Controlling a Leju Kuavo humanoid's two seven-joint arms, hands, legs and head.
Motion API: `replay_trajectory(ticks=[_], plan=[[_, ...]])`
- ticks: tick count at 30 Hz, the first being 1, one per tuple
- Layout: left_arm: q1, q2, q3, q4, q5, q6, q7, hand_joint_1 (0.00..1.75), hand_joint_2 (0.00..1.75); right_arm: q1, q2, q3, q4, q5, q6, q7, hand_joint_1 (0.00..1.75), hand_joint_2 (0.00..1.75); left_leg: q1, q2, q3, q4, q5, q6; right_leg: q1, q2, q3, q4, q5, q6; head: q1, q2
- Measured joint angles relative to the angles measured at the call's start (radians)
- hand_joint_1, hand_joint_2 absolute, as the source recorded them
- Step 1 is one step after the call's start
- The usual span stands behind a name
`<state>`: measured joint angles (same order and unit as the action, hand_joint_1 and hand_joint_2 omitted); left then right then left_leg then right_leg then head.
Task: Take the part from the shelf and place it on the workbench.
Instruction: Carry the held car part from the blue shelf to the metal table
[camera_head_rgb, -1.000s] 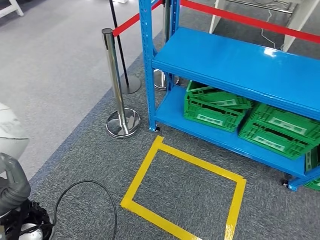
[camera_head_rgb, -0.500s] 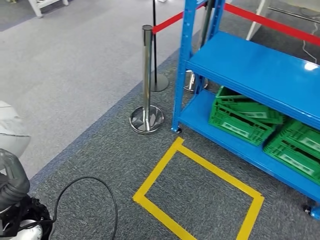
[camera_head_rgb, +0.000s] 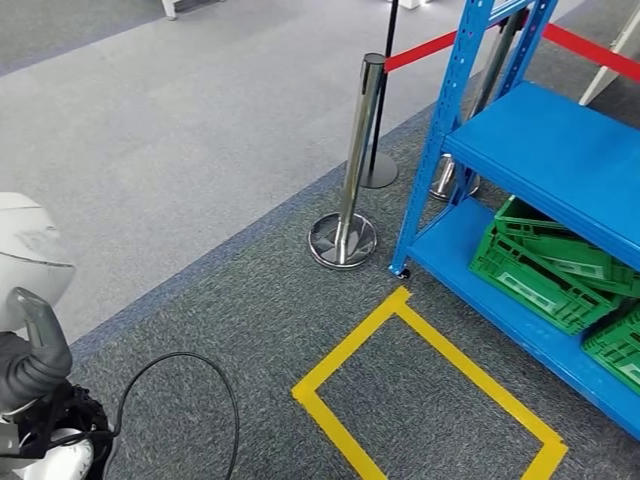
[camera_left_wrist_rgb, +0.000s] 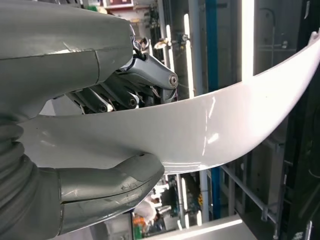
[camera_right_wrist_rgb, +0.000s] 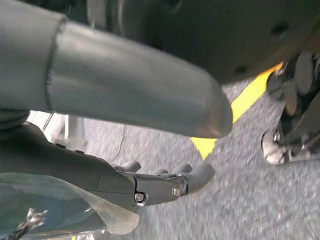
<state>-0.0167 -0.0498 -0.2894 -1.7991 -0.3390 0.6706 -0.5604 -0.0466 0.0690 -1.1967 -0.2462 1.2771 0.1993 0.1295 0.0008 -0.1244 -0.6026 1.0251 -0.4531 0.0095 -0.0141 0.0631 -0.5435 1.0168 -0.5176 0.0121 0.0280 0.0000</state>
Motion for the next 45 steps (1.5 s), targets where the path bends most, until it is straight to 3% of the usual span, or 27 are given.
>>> replay_trajectory(ticks=[2,4,6,7,9,11,13,15,17,19,21,22,23,24,26,28,29,30,32,33,35,37,38,40,42,44,45], plan=[[-0.004,0.002,0.0,0.003,0.003,0.0,-0.001,1.75,1.75,-0.001,0.002,0.0,0.0,0.0,0.004,0.001,0.0,0.0,-0.002,0.031,-0.016,0.031,-0.021,-0.01,-0.002,-0.027,0.005,-0.008,0.005,-0.012,-0.004,0.0],[-0.01,0.003,-0.001,0.006,0.005,0.0,-0.001,1.75,1.75,-0.001,0.003,0.0,0.0,0.0,0.008,0.001,0.0,0.0,-0.002,0.088,-0.061,0.134,-0.078,-0.019,-0.001,-0.055,0.008,-0.012,0.005,-0.019,-0.009,0.0],[-0.011,0.004,-0.001,0.011,0.006,0.0,-0.002,1.75,1.75,0.001,0.004,0.0,0.0,0.001,0.01,0.002,0.0,0.0,0.003,0.11,-0.113,0.249,-0.124,-0.027,0.002,-0.086,0.008,-0.012,0.003,-0.022,-0.01,0.0],[-0.01,0.005,-0.001,0.013,0.007,0.0,-0.002,1.75,1.75,0.002,0.005,0.0,0.0,0.001,0.01,0.002,0.0,0.0,0.005,0.114,-0.121,0.271,-0.125,-0.029,0.003,-0.101,0.009,-0.011,0.001,-0.022,-0.011,0.0],[-0.01,0.006,-0.001,0.017,0.007,0.0,-0.002,1.75,1.75,0.001,0.006,0.0,0.0,0.001,0.01,0.002,0.0,0.0,0.007,0.125,-0.078,0.195,-0.074,-0.028,0.003,-0.126,0.012,-0.011,-0.002,-0.02,-0.011,0.0],[-0.013,0.007,-0.002,0.018,0.007,0.0,-0.002,1.75,1.75,0.0,0.006,0.0,0.0,0.002,0.011,0.0,0.0,0.0,0.001,0.167,-0.007,0.059,-0.023,-0.019,0.007,-0.147,0.017,-0.011,-0.007,-0.014,-0.011,0.0],[-0.016,0.008,-0.002,0.02,0.008,0.0,-0.003,1.75,1.75,-0.001,0.007,0.0,0.0,0.004,0.012,-0.003,0.0,0.0,-0.009,0.193,0.021,-0.003,-0.014,-0.008,0.012,-0.167,0.021,-0.011,-0.011,-0.006,-0.01,0.0],[-0.017,0.01,-0.003,0.021,0.01,0.0,-0.003,1.75,1.75,-0.003,0.008,0.0,0.001,0.006,0.014,-0.005,0.0,0.0,-0.011,0.175,0.02,-0.01,-0.012,0.004,0.012,-0.183,0.025,-0.015,-0.013,0.004,-0.009,0.0],[-0.019,0.011,-0.004,0.022,0.01,0.0,-0.004,1.75,1.75,-0.006,0.008,0.0,0.001,0.007,0.014,-0.007,0.0,0.0,-0.006,0.154,0.022,-0.02,-0.005,0.017,0.008,-0.148,0.017,0.006,-0.034,0.013,-0.008,0.0],[-0.022,0.01,-0.007,0.023,0.01,0.0,-0.006,1.75,1.75,-0.005,0.008,0.0,0.001,0.007,0.014,-0.009,0.0,0.0,-0.002,0.133,0.023,-0.025,-0.001,0.025,0.004,-0.087,-0.032,0.108,-0.089,0.018,-0.002,0.0],[-0.022,0.01,-0.009,0.027,0.01,0.0,-0.006,1.75,1.75,0.0,0.008,0.0,0.002,0.008,0.014,-0.01,0.0,0.0,-0.003,0.108,0.023,-0.024,-0.001,0.028,0.003,-0.066,-0.104,0.244,-0.138,0.02,0.001,0.0],[-0.022,0.011,-0.009,0.029,0.012,0.0,-0.006,1.75,1.75,0.001,0.008,0.0,0.002,0.008,0.014,-0.009,0.0,0.0,-0.003,0.095,0.023,-0.024,-0.001,0.028,0.003,-0.064,-0.126,0.275,-0.137,0.021,0.002,0.0],[-0.022,0.011,-0.009,0.03,0.013,0.0,-0.006,1.75,1.75,0.003,0.008,0.0,0.002,0.009,0.015,-0.009,0.0,0.0,-0.003,0.081,0.023,-0.023,-0.001,0.028,0.003,-0.063,-0.128,0.266,-0.115,0.021,0.002,0.0],[-0.022,0.011,-0.01,0.032,0.015,0.0,-0.006,1.75,1.75,0.003,0.008,0.0,0.002,0.01,0.015,-0.009,0.0,0.0,-0.002,0.067,0.024,-0.021,-0.002,0.027,0.002,-0.058,-0.111,0.218,-0.078,0.021,0.001,0.0],[-0.023,0.011,-0.01,0.033,0.016,0.0,-0.006,1.75,1.75,0.003,0.009,0.0,0.002,0.01,0.015,-0.011,0.0,0.0,-0.002,0.041,0.021,-0.011,-0.006,0.021,-0.006,-0.011,-0.053,0.079,-0.011,0.021,0.001,0.0],[-0.024,0.012,-0.012,0.034,0.017,0.0,-0.006,1.75,1.75,0.003,0.009,0.0,0.004,0.01,0.017,-0.011,0.0,0.0,0.0,0.018,0.012,-0.003,-0.007,0.008,-0.01,0.03,-0.018,0.01,0.006,0.018,0.001,0.0],[-0.023,0.012,-0.014,0.035,0.017,0.0,-0.006,1.75,1.75,0.004,0.009,0.0,0.005,0.01,0.017,-0.009,0.0,0.0,0.002,0.006,0.008,-0.001,-0.005,0.002,-0.008,0.032,-0.014,0.008,0.004,0.015,0.0,0.0],[-0.023,0.013,-0.015,0.035,0.017,0.0,-0.006,1.75,1.75,0.004,0.009,0.0,0.006,0.009,0.018,-0.008,0.0,0.0,0.005,-0.005,0.004,-0.003,-0.003,-0.004,-0.007,0.02,-0.011,0.008,0.005,0.01,0.0,0.0],[-0.023,0.014,-0.016,0.035,0.017,0.0,-0.006,1.75,1.75,0.003,0.009,0.0,0.006,0.009,0.018,-0.006,0.0,0.0,0.005,0.02,-0.006,0.016,-0.014,-0.014,-0.007,-0.006,-0.007,0.004,0.008,-0.003,-0.003,0.0],[-0.024,0.015,-0.016,0.035,0.017,0.0,-0.006,1.75,1.75,0.002,0.009,0.0,0.006,0.009,0.018,-0.007,0.0,0.0,0.003,0.048,-0.02,0.049,-0.034,-0.018,-0.007,-0.021,-0.005,0.001,0.009,-0.009,-0.006,0.0],[-0.026,0.017,-0.017,0.037,0.017,0.0,-0.006,1.75,1.75,0.004,0.01,0.0,0.006,0.009,0.02,-0.007,0.0,0.0,0.002,0.1,-0.074,0.169,-0.094,-0.025,-0.003,-0.053,-0.002,0.001,0.005,-0.017,-0.01,0.0],[-0.025,0.019,-0.018,0.04,0.016,0.0,-0.006,1.75,1.75,0.007,0.01,0.0,0.006,0.009,0.021,-0.008,0.0,0.0,0.005,0.112,-0.122,0.273,-0.128,-0.027,0.0,-0.085,0.0,0.001,0.002,-0.02,-0.01,0.0],[-0.024,0.021,-0.018,0.041,0.016,0.0,-0.005,1.75,1.75,0.007,0.01,0.0,0.006,0.009,0.021,-0.008,0.0,0.0,0.006,0.114,-0.124,0.277,-0.119,-0.027,0.001,-0.1,0.002,0.001,0.0,-0.02,-0.01,0.0],[-0.024,0.024,-0.019,0.042,0.016,-0.001,-0.003,1.75,1.75,0.007,0.01,0.0,0.006,0.009,0.022,-0.01,0.0,0.0,0.004,0.131,-0.072,0.176,-0.056,-0.02,0.003,-0.125,0.008,0.001,-0.005,-0.019,-0.01,0.0],[-0.026,0.027,-0.022,0.042,0.015,-0.003,0.0,1.75,1.75,0.005,0.01,0.0,0.006,0.009,0.024,-0.013,0.0,0.0,-0.007,0.176,-0.009,0.051,-0.014,-0.01,0.008,-0.144,0.014,0.001,-0.011,-0.013,-0.01,0.0],[-0.027,0.029,-0.026,0.042,0.014,-0.004,0.003,1.75,1.75,0.004,0.01,0.0,0.006,0.009,0.026,-0.014,0.0,0.0,-0.017,0.196,0.009,0.007,-0.013,-0.001,0.013,-0.164,0.017,0.0,-0.016,-0.005,-0.009,0.0],[-0.028,0.03,-0.027,0.042,0.012,-0.005,0.003,1.75,1.75,0.002,0.01,0.0,0.006,0.01,0.027,-0.014,0.0,0.0,-0.018,0.186,0.007,0.003,-0.012,0.003,0.013,-0.174,0.019,-0.001,-0.017,-0.001,-0.008,0.0]])
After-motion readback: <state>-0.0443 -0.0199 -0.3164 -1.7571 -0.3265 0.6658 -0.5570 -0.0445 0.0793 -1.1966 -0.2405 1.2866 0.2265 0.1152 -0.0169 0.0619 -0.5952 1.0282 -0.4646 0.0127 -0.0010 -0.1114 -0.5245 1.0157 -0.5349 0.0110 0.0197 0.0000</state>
